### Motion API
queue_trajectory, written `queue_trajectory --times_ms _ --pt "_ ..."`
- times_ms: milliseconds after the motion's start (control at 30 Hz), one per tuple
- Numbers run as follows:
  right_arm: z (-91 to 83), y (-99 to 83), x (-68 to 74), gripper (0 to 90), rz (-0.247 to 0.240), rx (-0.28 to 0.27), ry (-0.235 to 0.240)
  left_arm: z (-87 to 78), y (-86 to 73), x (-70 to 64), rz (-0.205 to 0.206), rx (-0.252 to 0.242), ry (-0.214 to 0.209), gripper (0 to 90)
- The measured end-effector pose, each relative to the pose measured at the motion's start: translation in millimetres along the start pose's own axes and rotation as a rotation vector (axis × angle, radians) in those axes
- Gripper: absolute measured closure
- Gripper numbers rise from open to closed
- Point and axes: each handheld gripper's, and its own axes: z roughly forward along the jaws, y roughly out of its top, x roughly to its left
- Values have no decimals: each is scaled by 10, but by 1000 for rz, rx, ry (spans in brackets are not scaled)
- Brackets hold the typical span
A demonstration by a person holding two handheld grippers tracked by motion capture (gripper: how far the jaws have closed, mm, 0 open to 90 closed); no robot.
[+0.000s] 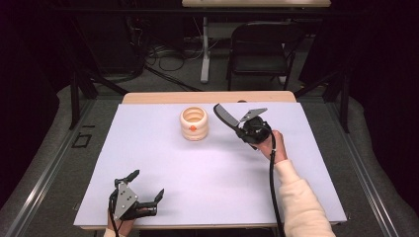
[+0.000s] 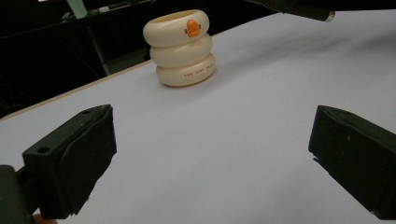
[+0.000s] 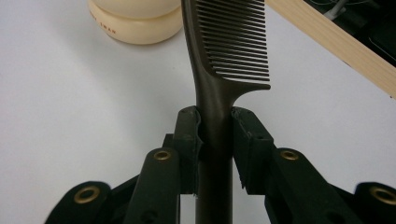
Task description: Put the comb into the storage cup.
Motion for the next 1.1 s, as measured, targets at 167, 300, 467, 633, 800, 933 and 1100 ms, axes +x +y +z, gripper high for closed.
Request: queue_trajectory --times_ms 167,300,467,633,800,933,1100 --pt "-1 43 38 726 4 -28 -3 3 4 -5 4 -2 -1 9" --pt "4 83 74 726 -3 -34 -8 1 5 -7 3 -2 -1 9" --pt "20 118 101 726 -7 -47 -6 1 4 -3 3 -4 -2 9" --pt "33 138 123 726 -3 -60 -6 3 3 -3 2 -3 -3 9" --pt "39 152 135 726 3 -77 -10 1 4 -2 4 -3 -1 9" --pt "42 163 137 726 9 -98 -17 -1 5 -3 3 -5 1 9" --pt "29 197 151 726 17 -117 -20 -3 8 -7 4 -7 2 9"
